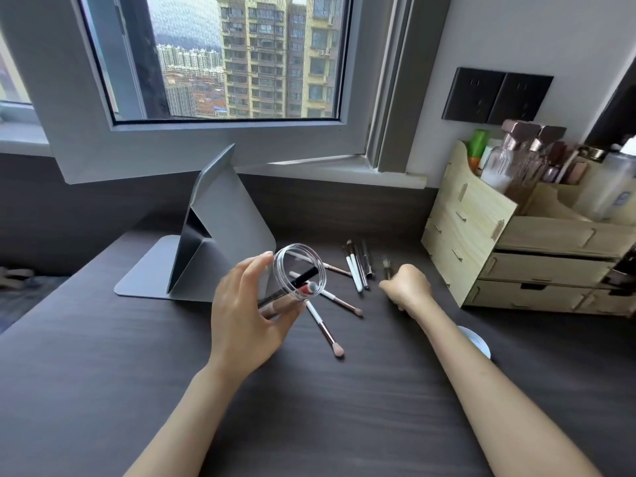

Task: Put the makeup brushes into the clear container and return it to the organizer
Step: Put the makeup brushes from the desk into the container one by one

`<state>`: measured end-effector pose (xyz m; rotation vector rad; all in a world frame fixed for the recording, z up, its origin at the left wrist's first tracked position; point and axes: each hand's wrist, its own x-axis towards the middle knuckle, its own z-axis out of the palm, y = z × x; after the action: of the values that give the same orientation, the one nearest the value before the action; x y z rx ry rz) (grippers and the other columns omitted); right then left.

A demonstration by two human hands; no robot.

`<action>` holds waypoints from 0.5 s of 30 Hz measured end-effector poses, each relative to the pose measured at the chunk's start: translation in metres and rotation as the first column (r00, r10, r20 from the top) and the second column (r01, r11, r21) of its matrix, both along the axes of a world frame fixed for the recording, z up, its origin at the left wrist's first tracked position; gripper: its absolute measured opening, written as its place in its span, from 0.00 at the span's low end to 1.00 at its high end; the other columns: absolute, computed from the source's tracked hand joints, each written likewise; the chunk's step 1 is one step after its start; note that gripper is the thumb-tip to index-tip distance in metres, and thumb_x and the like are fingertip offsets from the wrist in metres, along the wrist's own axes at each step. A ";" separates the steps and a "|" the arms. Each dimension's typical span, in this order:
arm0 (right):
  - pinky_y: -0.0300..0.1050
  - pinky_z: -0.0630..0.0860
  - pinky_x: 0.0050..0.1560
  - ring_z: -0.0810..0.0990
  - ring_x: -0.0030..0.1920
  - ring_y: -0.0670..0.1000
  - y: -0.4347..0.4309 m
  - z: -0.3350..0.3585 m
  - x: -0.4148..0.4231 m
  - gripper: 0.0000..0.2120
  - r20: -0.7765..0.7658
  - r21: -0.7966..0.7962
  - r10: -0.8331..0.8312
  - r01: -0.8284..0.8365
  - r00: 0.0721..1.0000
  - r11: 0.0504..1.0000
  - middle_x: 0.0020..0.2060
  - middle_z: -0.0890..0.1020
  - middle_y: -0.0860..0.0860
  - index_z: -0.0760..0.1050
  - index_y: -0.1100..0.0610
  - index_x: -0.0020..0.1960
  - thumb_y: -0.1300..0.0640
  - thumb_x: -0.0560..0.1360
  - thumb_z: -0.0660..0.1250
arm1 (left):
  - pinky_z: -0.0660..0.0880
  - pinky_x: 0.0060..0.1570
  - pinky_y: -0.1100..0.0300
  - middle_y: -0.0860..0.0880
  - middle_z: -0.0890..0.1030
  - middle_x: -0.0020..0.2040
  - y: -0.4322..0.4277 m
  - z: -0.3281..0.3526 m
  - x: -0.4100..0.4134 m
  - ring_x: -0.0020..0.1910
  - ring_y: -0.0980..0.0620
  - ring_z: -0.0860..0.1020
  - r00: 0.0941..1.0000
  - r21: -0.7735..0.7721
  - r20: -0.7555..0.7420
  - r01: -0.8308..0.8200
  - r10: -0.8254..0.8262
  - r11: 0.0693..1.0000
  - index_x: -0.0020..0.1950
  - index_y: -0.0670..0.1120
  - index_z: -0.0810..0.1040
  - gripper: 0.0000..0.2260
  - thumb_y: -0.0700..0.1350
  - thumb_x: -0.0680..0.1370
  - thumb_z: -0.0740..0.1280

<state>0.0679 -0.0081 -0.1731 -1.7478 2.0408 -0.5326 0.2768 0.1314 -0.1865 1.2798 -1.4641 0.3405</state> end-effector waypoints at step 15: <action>0.43 0.81 0.40 0.84 0.38 0.48 0.129 0.079 0.014 0.07 0.680 -0.497 0.568 -0.279 0.463 0.822 0.33 0.84 0.49 0.76 0.57 0.39 0.67 0.72 0.68 | 0.72 0.54 0.55 0.43 0.79 0.56 0.005 0.001 -0.004 0.55 0.49 0.74 0.999 0.036 0.026 0.030 -0.031 0.999 0.62 0.46 0.68 0.30 0.56 0.66 0.72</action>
<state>0.0815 0.1207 -0.0945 -1.6223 0.8297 -1.2617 0.2726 0.1364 -0.1852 1.2845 -1.5167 0.3132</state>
